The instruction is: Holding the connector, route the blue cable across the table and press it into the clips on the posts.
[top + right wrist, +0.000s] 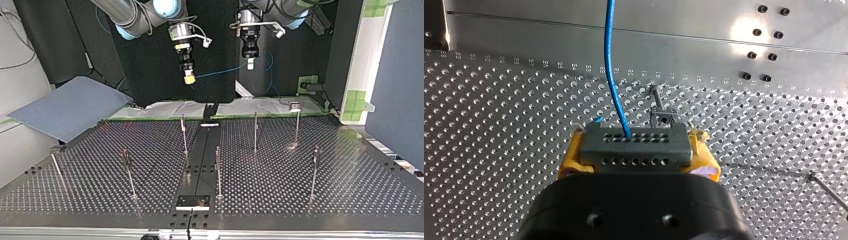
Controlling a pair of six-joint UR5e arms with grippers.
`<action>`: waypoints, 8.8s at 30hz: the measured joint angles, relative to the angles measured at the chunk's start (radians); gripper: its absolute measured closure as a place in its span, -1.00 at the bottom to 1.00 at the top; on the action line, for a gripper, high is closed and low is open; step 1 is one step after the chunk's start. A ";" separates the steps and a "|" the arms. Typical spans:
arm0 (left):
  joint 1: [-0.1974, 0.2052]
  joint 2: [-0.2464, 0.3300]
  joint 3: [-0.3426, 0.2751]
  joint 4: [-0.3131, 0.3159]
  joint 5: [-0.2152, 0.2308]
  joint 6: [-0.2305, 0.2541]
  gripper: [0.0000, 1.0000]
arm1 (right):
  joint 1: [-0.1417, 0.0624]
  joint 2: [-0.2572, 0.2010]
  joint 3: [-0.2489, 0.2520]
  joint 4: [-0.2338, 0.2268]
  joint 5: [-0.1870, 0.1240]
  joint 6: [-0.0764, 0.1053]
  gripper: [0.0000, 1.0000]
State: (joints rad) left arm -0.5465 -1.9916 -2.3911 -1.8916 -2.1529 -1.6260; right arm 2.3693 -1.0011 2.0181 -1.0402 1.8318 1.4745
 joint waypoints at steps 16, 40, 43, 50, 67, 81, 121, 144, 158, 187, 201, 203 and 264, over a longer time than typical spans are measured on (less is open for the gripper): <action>0.000 0.000 0.000 0.000 0.000 0.000 1.00 | 0.000 0.000 0.000 0.000 0.000 0.000 1.00; 0.000 0.000 0.000 0.000 0.000 0.000 1.00 | 0.000 0.000 0.000 0.000 0.000 0.000 1.00; 0.000 0.000 0.000 0.000 0.000 0.000 1.00 | 0.000 0.000 0.000 0.000 0.000 0.000 1.00; 0.000 0.000 0.000 0.000 0.000 0.000 1.00 | 0.000 0.000 0.000 0.000 0.000 0.000 1.00; 0.000 0.000 0.000 0.000 0.000 0.000 1.00 | 0.000 0.000 0.000 0.000 0.000 0.000 1.00; 0.000 0.000 0.000 0.000 0.002 0.000 1.00 | 0.006 0.073 -0.015 0.063 0.006 -0.008 1.00; -0.010 -0.011 -0.027 -0.043 0.018 0.017 1.00 | 0.009 0.097 -0.019 0.074 0.009 -0.009 1.00; 0.083 0.179 0.106 -0.232 -0.102 0.010 1.00 | 0.051 -0.079 -0.194 0.250 -0.080 0.051 1.00; 0.135 0.316 0.136 -0.370 -0.200 0.011 1.00 | 0.065 -0.217 -0.332 0.388 -0.154 0.109 1.00; 0.254 0.559 0.217 -0.610 -0.142 -0.007 1.00 | 0.114 -0.178 -0.536 0.650 -0.181 0.171 1.00; 0.336 0.595 0.274 -0.619 -0.025 -0.030 1.00 | 0.112 -0.123 -0.658 0.772 -0.224 0.209 1.00; 0.340 0.578 0.281 -0.615 -0.014 -0.030 1.00 | 0.110 -0.121 -0.677 0.790 -0.225 0.215 1.00; 0.554 0.375 0.481 -0.550 0.194 -0.083 1.00 | 0.088 0.096 -1.037 0.868 -0.311 0.242 1.00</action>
State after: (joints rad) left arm 0.0072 -1.6171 -1.9105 -2.4414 -1.9584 -1.7094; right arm 2.4571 -0.9051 0.9816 -0.1721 1.5206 1.7168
